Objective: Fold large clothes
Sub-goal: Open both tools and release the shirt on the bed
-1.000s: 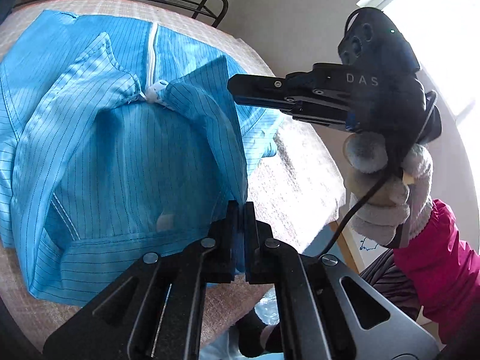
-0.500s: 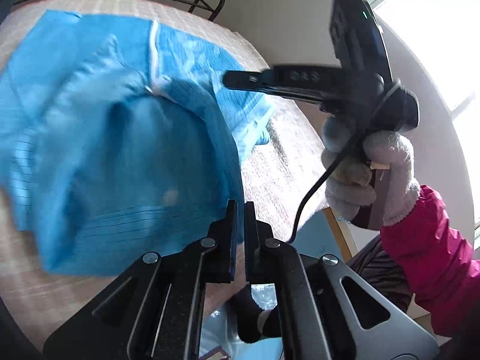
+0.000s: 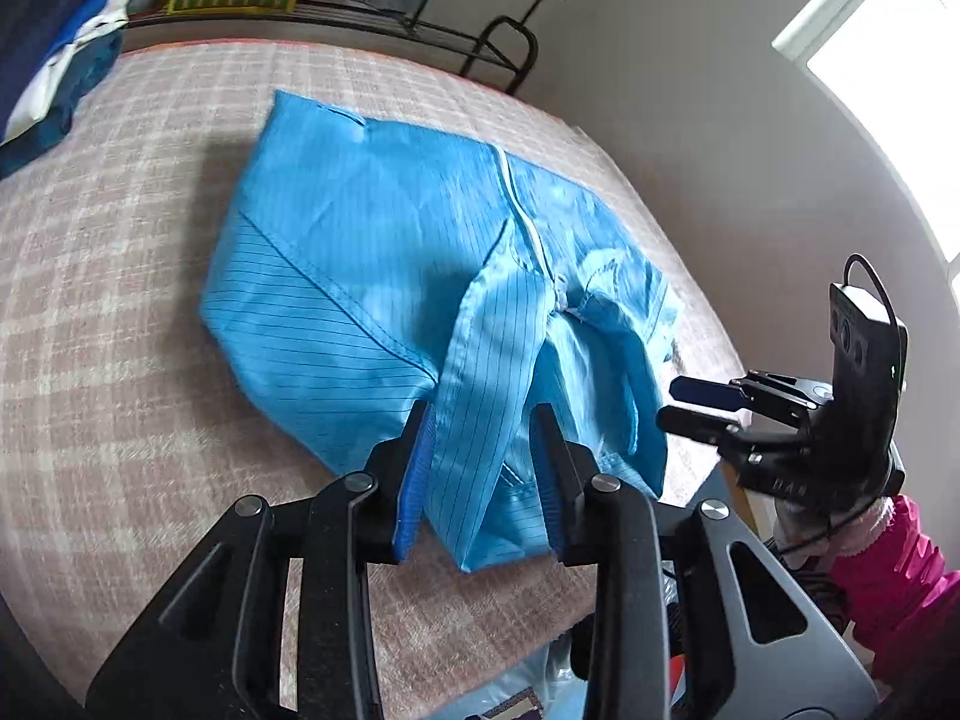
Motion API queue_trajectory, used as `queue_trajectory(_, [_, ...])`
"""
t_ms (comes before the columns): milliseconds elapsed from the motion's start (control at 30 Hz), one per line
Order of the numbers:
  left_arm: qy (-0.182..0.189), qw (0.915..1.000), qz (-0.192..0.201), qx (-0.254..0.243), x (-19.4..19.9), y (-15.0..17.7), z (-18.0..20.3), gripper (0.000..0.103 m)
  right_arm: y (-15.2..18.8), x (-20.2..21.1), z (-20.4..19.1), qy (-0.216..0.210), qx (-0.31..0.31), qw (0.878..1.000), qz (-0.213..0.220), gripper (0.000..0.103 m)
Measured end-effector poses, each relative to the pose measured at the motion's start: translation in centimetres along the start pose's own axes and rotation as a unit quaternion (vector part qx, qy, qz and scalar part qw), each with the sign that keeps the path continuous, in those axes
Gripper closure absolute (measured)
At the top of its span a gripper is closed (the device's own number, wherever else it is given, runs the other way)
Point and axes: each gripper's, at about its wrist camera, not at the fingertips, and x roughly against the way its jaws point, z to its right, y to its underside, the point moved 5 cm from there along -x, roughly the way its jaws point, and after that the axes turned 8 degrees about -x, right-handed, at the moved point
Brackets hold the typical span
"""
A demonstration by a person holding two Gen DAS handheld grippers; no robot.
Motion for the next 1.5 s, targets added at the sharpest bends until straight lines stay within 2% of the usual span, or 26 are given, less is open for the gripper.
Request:
queue_trajectory(33, [-0.005,0.9999,-0.008,-0.007,-0.5,-0.1,0.4,0.072,0.3,-0.6,0.0,0.022,0.018,1.0,-0.005,0.072])
queue_trajectory(100, [-0.043,0.9976,-0.04,-0.035,-2.0,0.5,0.7,0.072,0.8,-1.5,1.0,0.068,0.029,0.997,-0.015,0.081])
queue_trajectory(133, [-0.051,0.9963,-0.054,-0.042,-2.6,1.0,0.7,0.072,0.8,-1.5,1.5,0.062,0.021,0.998,-0.016,0.081])
queue_trajectory(200, [-0.049,0.9962,-0.064,-0.035,-2.8,1.9,0.4,0.072,0.5,-0.7,2.6,0.023,-0.016,1.0,-0.011,0.076])
queue_trajectory(333, [-0.039,0.9985,-0.034,-0.017,-0.2,1.9,0.5,0.072,1.0,1.2,3.7,-0.02,-0.069,0.997,-0.005,0.069])
queue_trajectory(433, [-0.023,0.9993,-0.028,0.01,1.3,2.7,0.8,0.07,2.6,1.3,4.2,-0.087,-0.156,0.983,-0.033,0.065])
queue_trajectory(533, [-0.018,0.9991,-0.033,-0.019,2.1,3.2,2.2,0.07,3.3,2.2,3.0,-0.099,-0.138,0.985,-0.03,0.065])
queue_trajectory(600, [-0.012,0.9976,-0.04,-0.055,2.3,3.4,4.1,0.07,3.6,2.2,2.1,-0.143,-0.154,0.976,-0.052,0.064])
queue_trajectory(667, [-0.025,0.9908,-0.043,-0.126,2.3,3.8,6.2,0.07,3.7,1.8,1.8,-0.166,-0.194,0.964,-0.069,0.062])
queue_trajectory(700, [-0.027,0.9866,-0.047,-0.154,2.0,3.9,6.9,0.07,3.8,1.4,1.9,-0.178,-0.216,0.957,-0.077,0.058])
queue_trajectory(800, [-0.034,0.9684,-0.07,-0.237,0.4,4.9,9.4,0.07,4.0,-0.5,2.5,-0.193,-0.277,0.937,-0.092,0.047])
queue_trajectory(900, [-0.048,0.956,-0.083,-0.277,-1.3,5.3,10.2,0.07,4.1,-2.8,3.0,-0.199,-0.323,0.92,-0.103,0.049])
queue_trajectory(967, [-0.054,0.9521,-0.091,-0.287,-2.5,5.4,10.5,0.07,4.1,-3.7,2.8,-0.217,-0.336,0.91,-0.104,0.058])
queue_trajectory(1000, [-0.061,0.9485,-0.092,-0.297,-3.0,5.5,10.5,0.07,4.0,-3.9,2.6,-0.22,-0.335,0.91,-0.103,0.072])
queue_trajectory(1100, [-0.076,0.9401,-0.089,-0.32,-4.0,5.6,10.4,0.07,3.1,-2.8,2.2,-0.207,-0.306,0.926,-0.077,0.092])
queue_trajectory(1200, [-0.07,0.941,-0.086,-0.32,-4.7,5.5,10.5,0.07,1.7,-0.4,2.1,-0.17,-0.247,0.954,-0.018,0.098])
queue_trajectory(1233, [-0.066,0.9407,-0.09,-0.32,-5.0,5.7,10.5,0.07,1.4,0.2,1.9,-0.144,-0.218,0.965,0.0,0.099])
queue_trajectory(1267, [-0.065,0.9393,-0.097,-0.323,-5.5,6.0,10.6,0.07,1.4,0.1,1.7,-0.134,-0.206,0.969,-0.001,0.099])
queue_trajectory(1300, [-0.062,0.9383,-0.107,-0.323,-6.1,6.3,10.6,0.07,1.6,-0.4,1.8,-0.14,-0.208,0.968,-0.016,0.099])
queue_trajectory(1367, [-0.05,0.9418,-0.118,-0.311,-6.3,6.6,10.4,0.07,2.6,-1.7,1.2,-0.161,-0.207,0.963,-0.058,0.098])
queue_trajectory(1433, [-0.029,0.9493,-0.116,-0.291,-5.3,6.2,10.3,0.07,3.4,-1.6,0.9,-0.163,-0.188,0.966,-0.072,0.088])
queue_trajectory(1500, [-0.012,0.9604,-0.097,-0.261,-3.2,5.1,9.8,0.07,3.4,-0.1,1.3,-0.175,-0.176,0.967,-0.055,0.071])
